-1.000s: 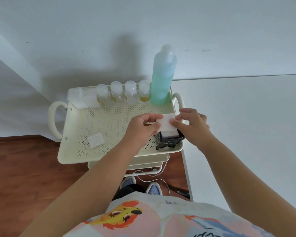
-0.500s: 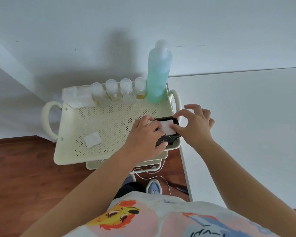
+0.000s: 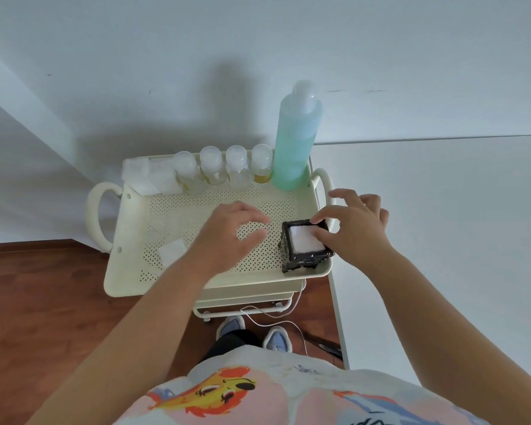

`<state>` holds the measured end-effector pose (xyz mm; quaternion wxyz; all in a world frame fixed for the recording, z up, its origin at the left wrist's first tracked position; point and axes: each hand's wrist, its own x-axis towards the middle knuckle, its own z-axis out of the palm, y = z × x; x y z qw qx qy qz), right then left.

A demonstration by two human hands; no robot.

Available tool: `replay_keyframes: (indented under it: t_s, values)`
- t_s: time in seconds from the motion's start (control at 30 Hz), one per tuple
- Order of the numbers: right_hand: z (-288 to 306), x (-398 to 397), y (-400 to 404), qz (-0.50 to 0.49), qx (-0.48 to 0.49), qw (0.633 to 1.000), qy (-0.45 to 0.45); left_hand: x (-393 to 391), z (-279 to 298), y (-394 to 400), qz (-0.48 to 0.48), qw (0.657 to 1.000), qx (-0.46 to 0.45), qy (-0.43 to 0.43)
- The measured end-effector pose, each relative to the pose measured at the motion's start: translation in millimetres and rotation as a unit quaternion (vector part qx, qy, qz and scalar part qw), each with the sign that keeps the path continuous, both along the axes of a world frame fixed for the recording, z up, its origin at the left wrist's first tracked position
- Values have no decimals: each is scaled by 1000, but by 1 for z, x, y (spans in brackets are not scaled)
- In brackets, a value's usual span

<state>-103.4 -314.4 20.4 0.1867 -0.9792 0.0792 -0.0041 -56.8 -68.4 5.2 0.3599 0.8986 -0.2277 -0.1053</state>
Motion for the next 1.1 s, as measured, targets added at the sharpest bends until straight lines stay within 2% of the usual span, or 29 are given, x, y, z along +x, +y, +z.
replay_keyframes:
  t_s: [0.07, 0.17, 0.27, 0.4, 0.5, 0.73, 0.93, 1.03, 1.1]
  values:
    - [2, -1, -3, 51, 72, 996, 25, 14, -14, 41, 60, 995, 84, 15]
    - [0, -5, -5, 111, 116, 982, 95, 24, -47, 98, 136, 959, 221, 114]
    - [-7, -7, -7, 126, 114, 979, 108, 21, -74, 126, 210, 928, 258, 170]
    - [-14, -7, -8, 140, 101, 980, 96, 13, -92, 132, 258, 921, 264, 127]
    - [-16, -7, -9, 138, 97, 981, 92, 13, -96, 129, 275, 929, 220, 111]
    - [-24, -9, -10, 149, 103, 981, 74, 13, -90, 121, 283, 934, 138, 168]
    - [-33, -15, -13, 116, 172, 976, 70, 16, -54, 88, 310, 928, -19, 206]
    - [-36, -16, -13, 99, 196, 973, 73, 14, -24, 52, 267, 924, -138, 236]
    - [-35, -17, -15, 93, 210, 970, 75, 10, -2, 24, 211, 939, -156, 221]
